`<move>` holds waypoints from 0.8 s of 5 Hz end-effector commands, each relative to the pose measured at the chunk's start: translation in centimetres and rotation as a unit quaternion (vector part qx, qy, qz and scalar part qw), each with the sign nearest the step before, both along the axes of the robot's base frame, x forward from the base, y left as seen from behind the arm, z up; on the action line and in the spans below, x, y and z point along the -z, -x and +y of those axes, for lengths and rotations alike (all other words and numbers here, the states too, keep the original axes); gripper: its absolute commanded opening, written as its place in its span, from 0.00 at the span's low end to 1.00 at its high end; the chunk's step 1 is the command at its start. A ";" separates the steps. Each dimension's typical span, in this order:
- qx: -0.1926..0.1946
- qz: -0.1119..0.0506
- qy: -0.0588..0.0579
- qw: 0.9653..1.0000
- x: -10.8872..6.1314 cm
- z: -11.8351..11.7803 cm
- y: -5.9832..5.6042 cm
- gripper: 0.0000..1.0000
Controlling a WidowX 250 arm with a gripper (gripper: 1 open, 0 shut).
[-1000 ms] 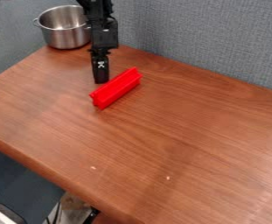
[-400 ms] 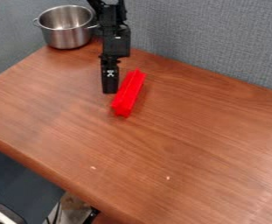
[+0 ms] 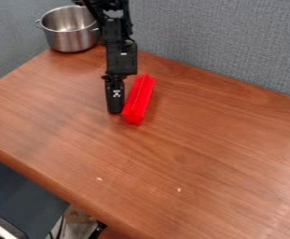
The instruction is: Put the red object in the metal pot
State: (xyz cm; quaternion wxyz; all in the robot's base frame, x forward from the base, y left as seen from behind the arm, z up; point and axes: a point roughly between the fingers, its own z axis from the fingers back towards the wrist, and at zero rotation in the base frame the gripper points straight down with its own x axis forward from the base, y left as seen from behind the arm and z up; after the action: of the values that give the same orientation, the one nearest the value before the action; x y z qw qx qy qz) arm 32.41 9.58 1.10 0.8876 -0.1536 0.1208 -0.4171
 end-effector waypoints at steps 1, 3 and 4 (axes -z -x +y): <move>0.040 -0.007 -0.006 0.999 -1.0 -1.2 0.8 0.00; -0.004 -0.026 -0.029 0.999 -4.5 0.6 2.4 0.00; -0.043 -0.041 -0.046 0.997 -7.0 2.2 3.0 0.00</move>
State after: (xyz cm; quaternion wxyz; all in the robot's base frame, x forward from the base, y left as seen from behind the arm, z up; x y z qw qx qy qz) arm 29.12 11.23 5.86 0.9063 -0.1295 0.1209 -0.3836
